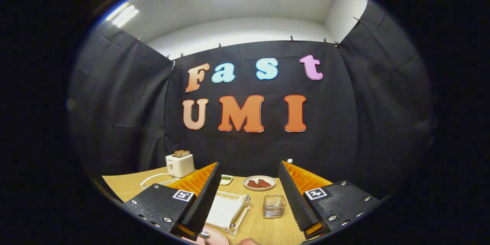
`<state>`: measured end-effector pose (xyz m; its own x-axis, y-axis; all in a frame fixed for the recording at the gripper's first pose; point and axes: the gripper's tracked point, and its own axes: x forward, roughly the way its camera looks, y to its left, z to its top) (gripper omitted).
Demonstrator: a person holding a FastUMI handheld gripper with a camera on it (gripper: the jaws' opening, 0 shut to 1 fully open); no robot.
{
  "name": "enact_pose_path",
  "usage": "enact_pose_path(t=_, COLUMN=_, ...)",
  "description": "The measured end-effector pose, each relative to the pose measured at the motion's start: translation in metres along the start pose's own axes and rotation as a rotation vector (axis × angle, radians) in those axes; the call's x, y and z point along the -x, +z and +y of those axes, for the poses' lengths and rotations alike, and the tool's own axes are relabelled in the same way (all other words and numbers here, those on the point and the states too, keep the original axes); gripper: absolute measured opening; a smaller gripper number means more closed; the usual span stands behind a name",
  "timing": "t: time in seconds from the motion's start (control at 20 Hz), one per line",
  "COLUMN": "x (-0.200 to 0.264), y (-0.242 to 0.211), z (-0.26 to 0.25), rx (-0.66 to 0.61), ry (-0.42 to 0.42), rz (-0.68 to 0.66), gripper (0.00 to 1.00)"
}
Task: Take the plate from the dish rack, then take the spoon from the basket and place it into the plate.
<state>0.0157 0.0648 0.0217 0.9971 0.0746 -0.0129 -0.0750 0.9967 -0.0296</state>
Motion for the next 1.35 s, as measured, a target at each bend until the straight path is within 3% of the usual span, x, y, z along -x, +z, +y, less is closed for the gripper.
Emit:
enact_pose_path(t=0.45, x=-0.021, y=0.026, z=0.005, rx=-0.031, ry=-0.014, rz=-0.042, gripper=0.90)
enact_pose_path(t=1.0, x=-0.005, y=0.053, z=0.037, rx=-0.063, ry=0.087, rz=-0.074, gripper=0.90)
enact_pose_path(t=1.35, x=-0.004, y=0.051, z=0.001, rx=-0.056, ry=0.012, rz=-0.075, gripper=0.90)
